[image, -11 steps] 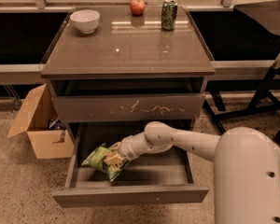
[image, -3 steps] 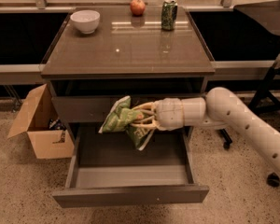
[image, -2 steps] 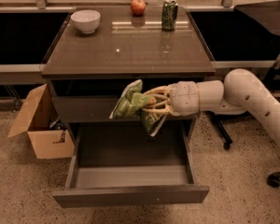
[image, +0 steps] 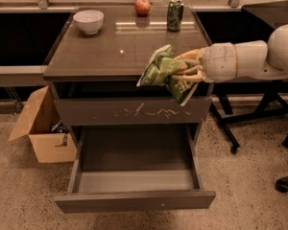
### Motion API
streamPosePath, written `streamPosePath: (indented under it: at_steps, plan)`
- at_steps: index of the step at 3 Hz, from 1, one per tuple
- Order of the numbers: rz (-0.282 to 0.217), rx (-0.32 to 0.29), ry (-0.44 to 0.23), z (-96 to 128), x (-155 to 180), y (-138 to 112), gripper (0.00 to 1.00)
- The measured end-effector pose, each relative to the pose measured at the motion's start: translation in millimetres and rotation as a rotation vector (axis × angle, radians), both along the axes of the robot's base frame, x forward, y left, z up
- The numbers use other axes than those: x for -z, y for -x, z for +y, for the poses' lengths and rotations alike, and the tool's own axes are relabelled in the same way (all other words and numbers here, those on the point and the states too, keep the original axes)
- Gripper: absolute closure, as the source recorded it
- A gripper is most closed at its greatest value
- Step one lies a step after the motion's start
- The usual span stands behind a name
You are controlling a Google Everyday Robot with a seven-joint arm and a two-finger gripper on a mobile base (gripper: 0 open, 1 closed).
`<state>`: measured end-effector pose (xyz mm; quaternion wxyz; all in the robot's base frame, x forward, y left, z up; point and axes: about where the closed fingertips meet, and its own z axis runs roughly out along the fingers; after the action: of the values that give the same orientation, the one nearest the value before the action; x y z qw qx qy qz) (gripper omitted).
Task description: Pick green jalapeno chip bag from middle drawer and place on counter
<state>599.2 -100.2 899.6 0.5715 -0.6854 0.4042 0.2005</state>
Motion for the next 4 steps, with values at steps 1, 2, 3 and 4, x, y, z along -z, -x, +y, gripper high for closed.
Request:
streamPosePath:
  at_steps: [1,2,3,4]
  plan:
    - [-0.014,0.011,-0.008,-3,-7,-3,1.00]
    - [-0.026,0.043,-0.015,-9,-15,-20,1.00]
    - [-0.006,0.105,-0.001,-16,-25,-69,1.00]
    - [0.017,0.176,-0.002,-24,-35,-111,1.00]
